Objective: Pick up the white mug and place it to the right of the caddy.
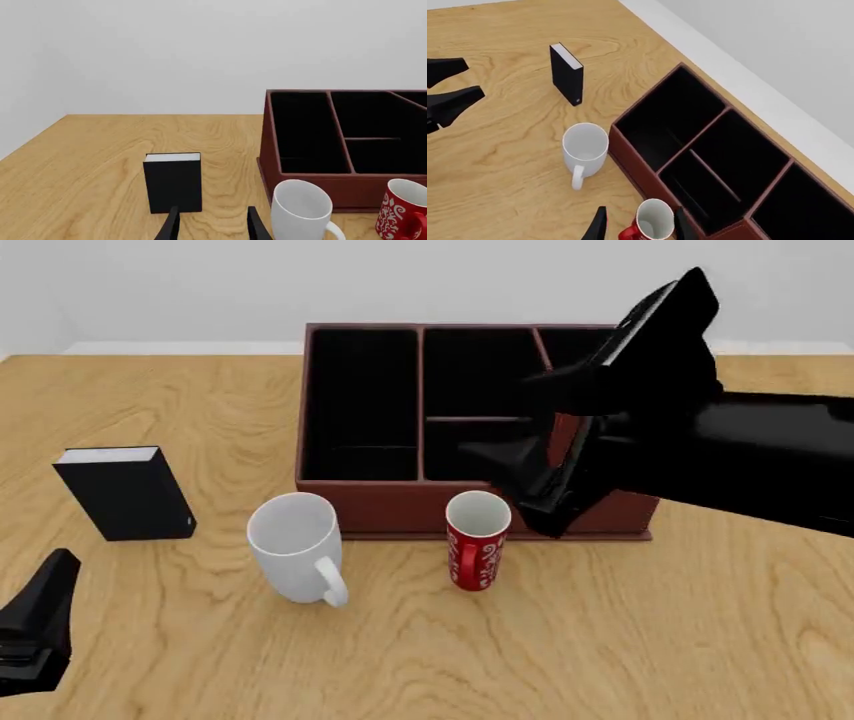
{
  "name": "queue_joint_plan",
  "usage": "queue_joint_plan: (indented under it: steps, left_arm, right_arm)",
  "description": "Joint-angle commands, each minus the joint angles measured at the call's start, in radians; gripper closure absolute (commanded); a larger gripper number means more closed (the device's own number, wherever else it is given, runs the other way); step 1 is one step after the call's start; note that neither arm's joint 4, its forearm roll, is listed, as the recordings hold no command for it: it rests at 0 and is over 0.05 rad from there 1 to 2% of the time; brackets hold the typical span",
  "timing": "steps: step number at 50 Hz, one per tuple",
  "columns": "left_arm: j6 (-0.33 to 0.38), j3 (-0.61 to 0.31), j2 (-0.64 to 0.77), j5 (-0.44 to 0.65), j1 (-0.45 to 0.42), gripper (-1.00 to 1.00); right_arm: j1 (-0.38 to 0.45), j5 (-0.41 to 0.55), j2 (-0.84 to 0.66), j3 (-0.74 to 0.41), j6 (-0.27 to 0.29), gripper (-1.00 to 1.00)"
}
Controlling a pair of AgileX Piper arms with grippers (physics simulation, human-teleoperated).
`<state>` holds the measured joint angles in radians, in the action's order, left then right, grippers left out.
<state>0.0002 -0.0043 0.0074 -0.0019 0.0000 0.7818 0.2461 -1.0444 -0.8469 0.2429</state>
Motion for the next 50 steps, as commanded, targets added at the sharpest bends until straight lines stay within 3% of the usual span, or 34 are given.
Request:
queue_joint_plan:
  steps: [1,19,38,50]
  left_arm:
    - [0.000,0.000,0.000,0.000,0.000,-1.00]
    - [0.000,0.000,0.000,0.000,0.000,-1.00]
    - [0.000,0.000,0.000,0.000,0.000,-1.00]
    - [0.000,0.000,0.000,0.000,0.000,-1.00]
  right_arm:
    - [0.034,-0.047,-0.107,-0.015,-0.029,-1.00]
    - [0.065,-0.084,-0.191,-0.034,-0.061,-1.00]
    - [0.189,-0.120,-0.424,-0.168,-0.184,-1.00]
    - [0.189,-0.153,-0.470,-0.164,-0.203,-1.00]
